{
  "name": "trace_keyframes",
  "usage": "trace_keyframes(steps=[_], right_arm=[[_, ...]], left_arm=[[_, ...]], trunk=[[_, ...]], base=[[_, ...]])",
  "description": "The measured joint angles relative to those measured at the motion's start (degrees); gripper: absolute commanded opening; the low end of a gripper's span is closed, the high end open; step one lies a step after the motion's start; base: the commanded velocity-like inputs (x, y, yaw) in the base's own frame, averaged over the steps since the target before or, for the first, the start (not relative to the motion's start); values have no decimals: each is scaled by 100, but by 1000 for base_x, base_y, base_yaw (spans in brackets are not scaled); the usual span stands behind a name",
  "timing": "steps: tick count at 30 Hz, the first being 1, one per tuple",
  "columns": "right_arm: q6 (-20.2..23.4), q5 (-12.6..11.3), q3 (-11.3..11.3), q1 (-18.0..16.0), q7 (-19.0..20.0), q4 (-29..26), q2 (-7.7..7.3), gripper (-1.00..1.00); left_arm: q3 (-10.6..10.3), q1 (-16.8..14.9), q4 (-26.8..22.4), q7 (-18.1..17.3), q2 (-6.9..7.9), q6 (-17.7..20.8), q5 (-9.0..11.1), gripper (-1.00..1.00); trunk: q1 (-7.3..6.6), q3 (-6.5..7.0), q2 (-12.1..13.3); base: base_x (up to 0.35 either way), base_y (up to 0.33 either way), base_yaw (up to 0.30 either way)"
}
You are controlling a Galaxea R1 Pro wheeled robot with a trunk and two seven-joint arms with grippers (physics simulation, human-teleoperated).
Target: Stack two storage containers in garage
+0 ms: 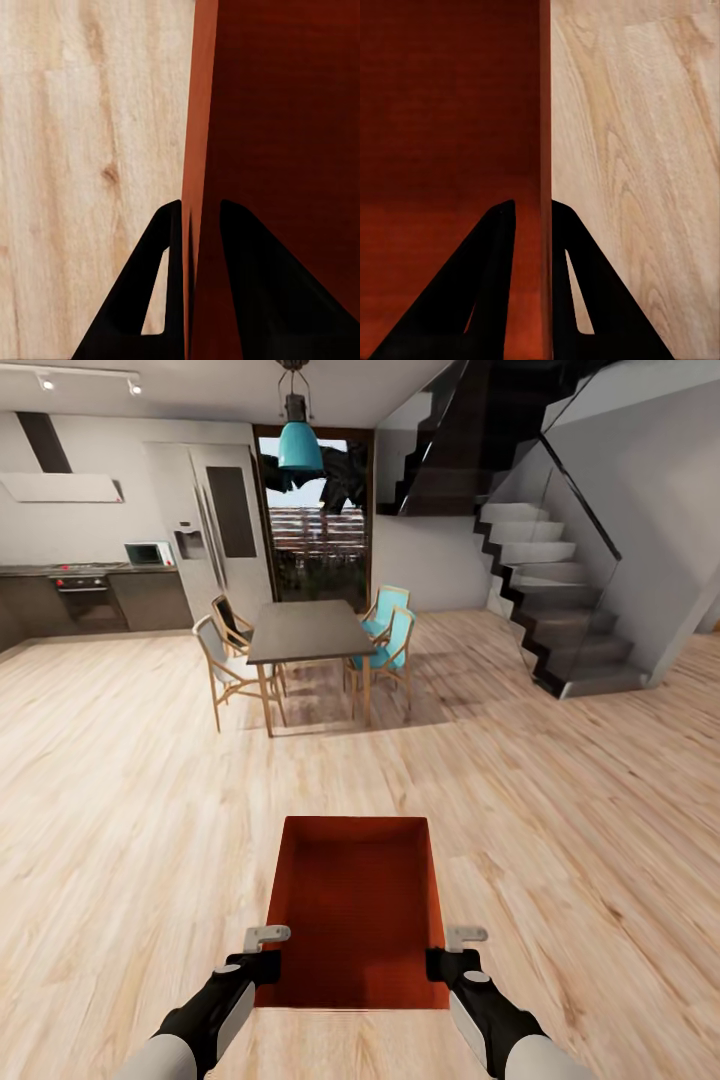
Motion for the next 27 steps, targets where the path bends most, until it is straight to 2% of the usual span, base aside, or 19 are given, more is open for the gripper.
trace_keyframes(steps=[27], right_arm=[[-1, 0, 8, 0, 2, -22, -4, -100]], left_arm=[[2, 0, -1, 1, -4, -24, 10, -100]], trunk=[[0, 0, 0]], base=[[337, 0, 0]])
